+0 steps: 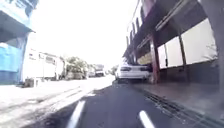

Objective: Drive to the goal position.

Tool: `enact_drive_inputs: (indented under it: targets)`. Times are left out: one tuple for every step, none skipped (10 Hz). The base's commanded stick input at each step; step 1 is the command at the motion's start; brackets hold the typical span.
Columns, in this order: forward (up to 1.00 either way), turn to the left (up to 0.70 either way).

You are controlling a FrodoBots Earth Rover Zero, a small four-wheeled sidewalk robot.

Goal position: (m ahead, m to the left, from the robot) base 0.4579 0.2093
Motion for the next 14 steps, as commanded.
enact_drive_inputs:
  targets:
    - [1.00,0.00]
    - [1.00,0.00]
    - [1.00,0.00]
    - [1.00,0.00]
    - [1.00,0.00]
    - [1.00,0.00]
    - [1.00,0.00]
    - [1.00,0.00]
    - [1.00,0.00]
    - [1.00,0.00]
    - [1.00,0.00]
    - [1.00,0.00]
    - [1.00,0.00]
    - [1.00,0.00]
